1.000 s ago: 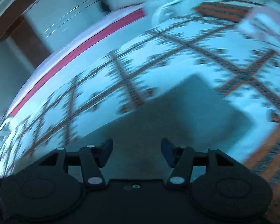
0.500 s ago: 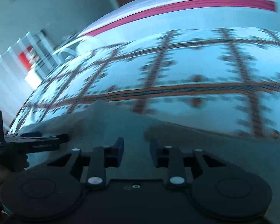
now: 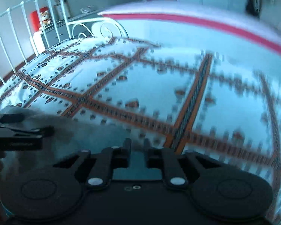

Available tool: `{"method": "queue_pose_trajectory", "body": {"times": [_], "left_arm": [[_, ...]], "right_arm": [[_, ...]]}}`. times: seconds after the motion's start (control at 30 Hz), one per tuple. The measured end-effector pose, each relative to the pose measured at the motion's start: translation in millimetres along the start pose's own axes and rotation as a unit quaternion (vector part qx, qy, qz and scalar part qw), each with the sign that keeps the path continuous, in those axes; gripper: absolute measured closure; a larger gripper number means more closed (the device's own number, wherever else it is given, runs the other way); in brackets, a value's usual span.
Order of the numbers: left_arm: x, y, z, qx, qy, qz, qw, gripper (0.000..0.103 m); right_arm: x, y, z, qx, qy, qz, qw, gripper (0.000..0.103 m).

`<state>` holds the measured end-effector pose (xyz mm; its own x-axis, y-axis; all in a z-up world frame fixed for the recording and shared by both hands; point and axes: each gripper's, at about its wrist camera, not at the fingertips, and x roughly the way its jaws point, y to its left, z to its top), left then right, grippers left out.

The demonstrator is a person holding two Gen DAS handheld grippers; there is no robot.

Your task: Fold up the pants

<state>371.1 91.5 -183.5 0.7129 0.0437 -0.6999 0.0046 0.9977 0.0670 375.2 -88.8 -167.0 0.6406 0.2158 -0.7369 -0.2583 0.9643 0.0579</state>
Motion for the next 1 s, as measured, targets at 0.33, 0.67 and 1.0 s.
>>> {"method": "queue_pose_trajectory", "body": {"times": [0.33, 0.67, 1.0], "left_arm": [[11.6, 6.2, -3.8, -0.001, 0.010, 0.005, 0.9999, 0.000], [35.5, 7.7, 0.4, -0.023, 0.015, -0.001, 0.9996, 0.000], [-21.7, 0.6, -14.7, -0.005, -0.001, -0.017, 0.9998, 0.000]], "right_arm": [[42.6, 20.9, 16.7, -0.037, 0.057, 0.033, 0.997, 0.078], [52.3, 23.4, 14.8, -0.029, 0.037, 0.000, 0.999, 0.097], [-10.5, 11.2, -15.4, 0.022, 0.013, 0.014, 1.000, 0.088]]}}
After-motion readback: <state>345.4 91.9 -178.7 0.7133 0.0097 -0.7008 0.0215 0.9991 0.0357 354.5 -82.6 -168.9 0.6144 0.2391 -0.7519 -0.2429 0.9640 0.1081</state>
